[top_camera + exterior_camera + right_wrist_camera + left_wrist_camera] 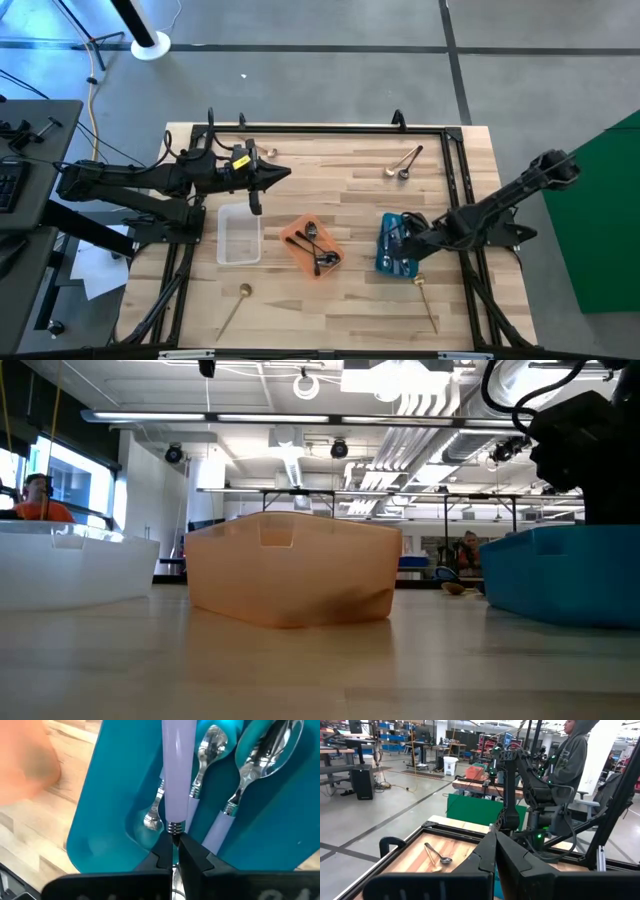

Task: Sort silverware by color (type)
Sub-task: Put the purple spoon into the blue bin, then put the black spoon into the orange bin

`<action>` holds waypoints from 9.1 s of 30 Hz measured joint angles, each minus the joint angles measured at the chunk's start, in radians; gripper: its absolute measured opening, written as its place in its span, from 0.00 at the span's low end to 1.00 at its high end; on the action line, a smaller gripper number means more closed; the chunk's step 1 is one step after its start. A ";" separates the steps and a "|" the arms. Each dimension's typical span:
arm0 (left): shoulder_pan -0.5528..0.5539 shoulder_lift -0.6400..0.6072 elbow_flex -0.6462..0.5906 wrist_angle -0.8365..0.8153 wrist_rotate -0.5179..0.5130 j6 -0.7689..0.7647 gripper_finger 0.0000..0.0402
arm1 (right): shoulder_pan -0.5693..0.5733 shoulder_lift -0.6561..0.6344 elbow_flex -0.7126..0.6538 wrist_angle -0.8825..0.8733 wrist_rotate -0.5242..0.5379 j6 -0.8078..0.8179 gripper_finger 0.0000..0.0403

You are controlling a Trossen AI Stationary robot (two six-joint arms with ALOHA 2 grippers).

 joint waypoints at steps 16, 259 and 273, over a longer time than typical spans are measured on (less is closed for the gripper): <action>0.000 0.000 0.000 0.000 -0.031 0.007 0.00 | -0.162 0.082 0.000 0.023 -0.174 -0.133 0.00; 0.000 -0.023 0.000 -0.003 0.057 -0.026 0.00 | -0.512 -0.119 0.226 0.847 -0.193 -1.512 0.00; 0.000 -0.023 0.000 -0.003 0.057 -0.026 0.00 | -0.512 -0.119 0.226 0.848 -0.193 -1.512 0.00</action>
